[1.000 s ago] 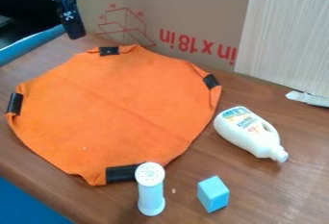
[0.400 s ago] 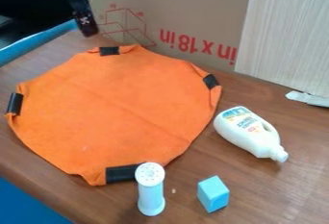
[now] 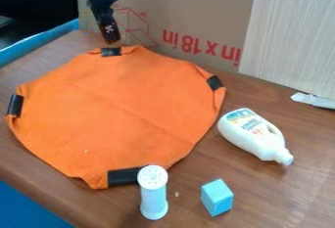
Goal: Fold the clothes bottom to the top side
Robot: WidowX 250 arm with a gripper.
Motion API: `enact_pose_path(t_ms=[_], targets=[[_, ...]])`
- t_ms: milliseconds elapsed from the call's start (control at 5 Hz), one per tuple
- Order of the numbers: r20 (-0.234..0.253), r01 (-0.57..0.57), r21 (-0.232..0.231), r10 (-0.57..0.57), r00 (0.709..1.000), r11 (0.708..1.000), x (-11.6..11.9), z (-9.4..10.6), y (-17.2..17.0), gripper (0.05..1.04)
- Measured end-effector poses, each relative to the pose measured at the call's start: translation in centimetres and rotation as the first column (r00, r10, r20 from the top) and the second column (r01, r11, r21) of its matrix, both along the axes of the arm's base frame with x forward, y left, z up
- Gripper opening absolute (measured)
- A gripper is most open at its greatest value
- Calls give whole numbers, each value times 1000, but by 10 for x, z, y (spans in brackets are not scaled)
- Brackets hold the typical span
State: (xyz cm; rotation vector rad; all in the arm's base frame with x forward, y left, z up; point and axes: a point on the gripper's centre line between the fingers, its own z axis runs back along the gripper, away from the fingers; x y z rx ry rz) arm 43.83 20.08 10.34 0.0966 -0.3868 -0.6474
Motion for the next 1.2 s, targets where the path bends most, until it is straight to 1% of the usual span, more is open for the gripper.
enact_pose_path(t_ms=[200, 400, 600, 800, 1200], targets=[[3, -3, 27, 3, 1000, 1000, 10, -6, -6, 1001], [1, -11, 35, 11, 1000, 999, 15, -9, -4, 1001], [8, -28, 44, 27, 1000, 999, 16, -9, -1, 1001], [-2, -44, 69, 45, 999, 997, 15, -12, 4, 1001], [-63, -67, 130, 76, 995, 989, 14, -27, 17, 1001]])
